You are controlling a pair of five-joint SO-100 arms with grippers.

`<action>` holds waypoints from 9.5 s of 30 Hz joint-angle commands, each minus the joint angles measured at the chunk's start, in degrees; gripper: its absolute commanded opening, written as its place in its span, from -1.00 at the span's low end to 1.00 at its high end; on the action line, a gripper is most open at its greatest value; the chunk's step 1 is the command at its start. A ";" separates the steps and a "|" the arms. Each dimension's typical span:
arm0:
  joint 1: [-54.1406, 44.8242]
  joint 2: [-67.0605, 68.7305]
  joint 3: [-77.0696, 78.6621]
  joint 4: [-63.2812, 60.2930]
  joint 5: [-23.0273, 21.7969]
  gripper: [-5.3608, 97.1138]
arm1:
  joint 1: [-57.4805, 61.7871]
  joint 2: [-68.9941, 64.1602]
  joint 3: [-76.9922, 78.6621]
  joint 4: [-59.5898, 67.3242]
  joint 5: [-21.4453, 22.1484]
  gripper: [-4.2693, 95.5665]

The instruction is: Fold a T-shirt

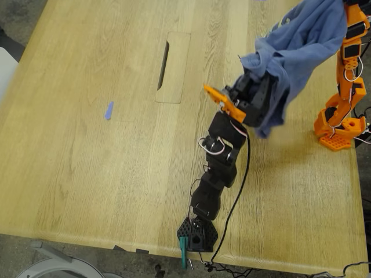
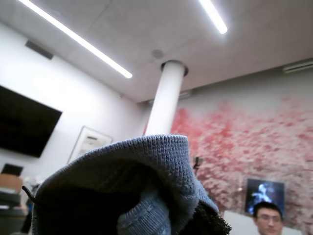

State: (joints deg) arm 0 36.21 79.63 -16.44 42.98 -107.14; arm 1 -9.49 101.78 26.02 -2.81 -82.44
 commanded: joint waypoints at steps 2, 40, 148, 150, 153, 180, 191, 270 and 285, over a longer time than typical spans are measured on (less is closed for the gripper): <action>2.64 3.96 -2.99 -0.53 -0.79 -0.90 | -0.44 1.67 -1.05 -0.88 -0.70 -0.87; -5.71 8.79 -3.08 61.70 -8.70 -0.90 | 6.59 6.15 3.34 32.52 2.90 -0.87; -63.63 -34.80 -2.81 36.56 -6.33 -0.90 | 33.75 -74.09 -33.31 19.78 7.12 -0.84; -61.08 -30.85 -2.81 41.40 -6.50 -0.90 | 33.31 -69.43 -32.52 25.05 7.03 -0.84; -58.18 -25.49 -2.81 48.25 -6.68 -0.90 | 32.26 -62.23 -30.59 33.57 6.86 -0.84; -33.31 16.96 45.00 65.48 -9.05 -0.90 | 26.10 -41.92 -33.13 99.58 8.53 -0.88; -29.62 25.22 63.54 63.37 -8.61 -0.90 | 24.87 -38.76 -24.43 99.84 9.40 -0.90; -45.00 42.45 144.76 -6.06 -7.12 -0.89 | 23.99 -25.75 49.48 44.82 10.11 -0.88; -47.99 61.52 140.63 14.33 -6.68 -0.89 | 35.42 -9.49 51.68 56.78 8.88 -0.91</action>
State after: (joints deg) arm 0 -13.71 136.67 132.28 53.96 -113.91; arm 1 26.19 88.95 84.38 51.50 -73.21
